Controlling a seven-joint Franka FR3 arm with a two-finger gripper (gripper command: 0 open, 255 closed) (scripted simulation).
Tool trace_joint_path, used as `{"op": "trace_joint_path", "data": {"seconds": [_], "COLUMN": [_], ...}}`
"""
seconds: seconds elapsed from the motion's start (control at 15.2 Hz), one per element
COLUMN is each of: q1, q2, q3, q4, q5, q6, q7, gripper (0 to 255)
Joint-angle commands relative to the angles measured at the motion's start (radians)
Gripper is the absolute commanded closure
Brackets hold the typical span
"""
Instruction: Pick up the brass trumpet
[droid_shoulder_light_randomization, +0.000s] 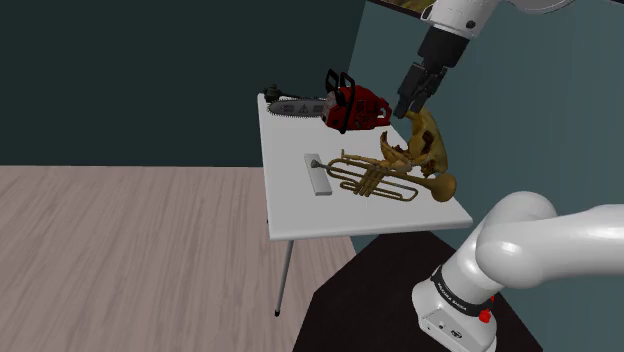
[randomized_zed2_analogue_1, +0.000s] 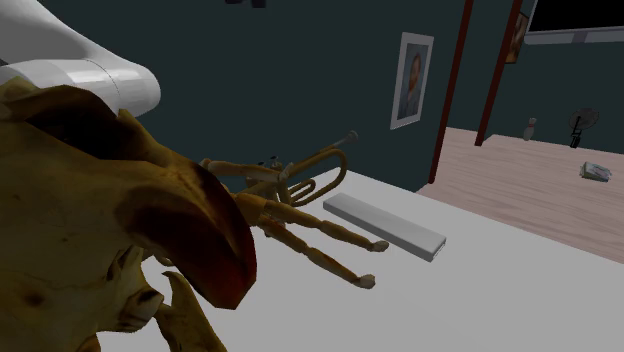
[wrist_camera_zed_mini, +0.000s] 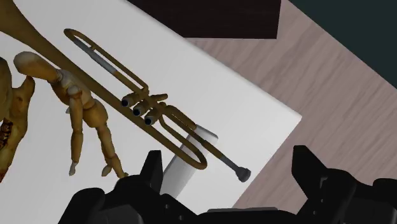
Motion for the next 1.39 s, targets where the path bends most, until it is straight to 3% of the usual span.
{"op": "trace_joint_path", "data": {"seconds": [0.0, 0.66, 1.12, 1.32], "q1": [0.000, 0.077, 0.079, 0.080], "q2": [0.000, -0.149, -0.057, -0.033], "q3": [0.000, -0.184, -0.366, -0.386], "q4": [0.000, -0.394, -0.553, -0.577], "q5": [0.000, -0.194, -0.327, -0.340], "q6": [0.000, 0.351, 0.684, 0.735], "q7": [0.000, -0.499, -0.892, -0.912], "gripper": [0, 0, 0, 0]}}
